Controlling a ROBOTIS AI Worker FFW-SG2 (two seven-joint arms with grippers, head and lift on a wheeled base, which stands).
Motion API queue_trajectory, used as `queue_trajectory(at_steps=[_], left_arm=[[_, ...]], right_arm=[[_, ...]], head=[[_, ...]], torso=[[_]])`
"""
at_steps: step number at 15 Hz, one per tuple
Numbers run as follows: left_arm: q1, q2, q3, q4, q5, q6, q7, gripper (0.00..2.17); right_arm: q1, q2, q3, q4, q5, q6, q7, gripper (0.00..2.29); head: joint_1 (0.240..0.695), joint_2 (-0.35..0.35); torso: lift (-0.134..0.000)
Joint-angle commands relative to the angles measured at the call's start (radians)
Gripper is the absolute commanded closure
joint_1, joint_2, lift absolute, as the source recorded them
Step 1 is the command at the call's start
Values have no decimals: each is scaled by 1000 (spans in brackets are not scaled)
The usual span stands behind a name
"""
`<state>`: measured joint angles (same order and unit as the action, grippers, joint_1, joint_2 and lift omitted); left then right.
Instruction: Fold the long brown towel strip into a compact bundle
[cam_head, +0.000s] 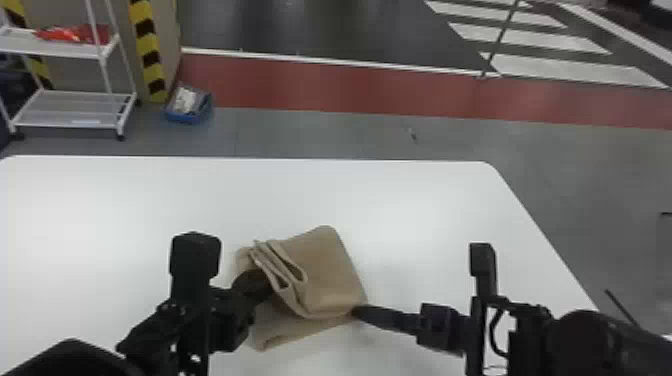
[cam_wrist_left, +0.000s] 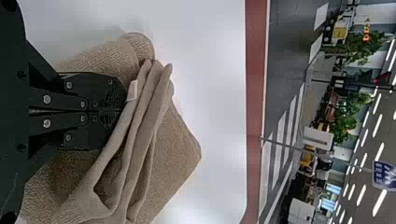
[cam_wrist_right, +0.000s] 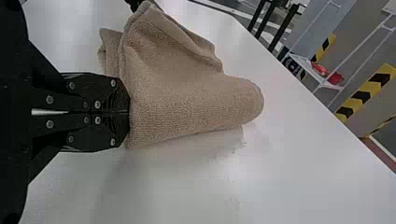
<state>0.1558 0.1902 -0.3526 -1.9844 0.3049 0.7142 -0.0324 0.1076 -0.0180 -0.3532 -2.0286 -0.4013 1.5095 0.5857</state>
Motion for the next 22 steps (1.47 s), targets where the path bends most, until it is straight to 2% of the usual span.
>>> queue_trajectory(at_steps=[1, 5, 8, 9, 11, 13, 14, 17, 19, 20, 22], left_arm=[[31, 17, 31, -59, 0, 9, 0, 1912], [83, 35, 90, -132, 0, 9, 0, 1912], [103, 40, 104, -172, 0, 9, 0, 1912], [106, 40, 104, -172, 0, 9, 0, 1912], [110, 40, 103, -163, 0, 6, 0, 1912], [103, 38, 103, -140, -1, 3, -6, 1912], [99, 38, 101, -129, 0, -6, -7, 1912], [88, 32, 101, -74, 3, -92, -30, 1912], [70, 29, 89, -27, 3, -120, -49, 1912], [57, 29, 80, 1, 2, -144, -53, 1912], [28, 28, 60, 62, -4, -199, -53, 1912]], right_arm=[[-51, 1, 10, 65, 33, -35, -13, 2246], [-148, -3, 11, 153, 81, -81, -38, 2246], [-292, -11, 14, 308, 144, -136, -43, 2243], [-327, -11, 14, 367, 144, -203, -43, 2243], [-335, -10, 14, 410, 136, -280, -41, 2243], [-281, -11, -4, 406, 121, -289, -17, 2243], [-240, -19, -36, 370, 88, -280, 0, 2240], [-131, -85, -168, 280, -5, -289, 45, 2240], [-85, -108, -248, 219, -8, -314, 108, 2240], [-65, -109, -277, 179, -5, -341, 131, 2236], [-8, -111, -328, 87, 13, -446, 155, 2236]], head=[[695, -184], [695, -151], [695, -142], [695, -142], [695, -145], [695, -145], [695, -145], [695, -178], [695, -217], [695, -266], [695, -309]], torso=[[-125], [-125], [-125], [-125], [-125], [-125], [-125], [-125], [-125], [-125], [-125]])
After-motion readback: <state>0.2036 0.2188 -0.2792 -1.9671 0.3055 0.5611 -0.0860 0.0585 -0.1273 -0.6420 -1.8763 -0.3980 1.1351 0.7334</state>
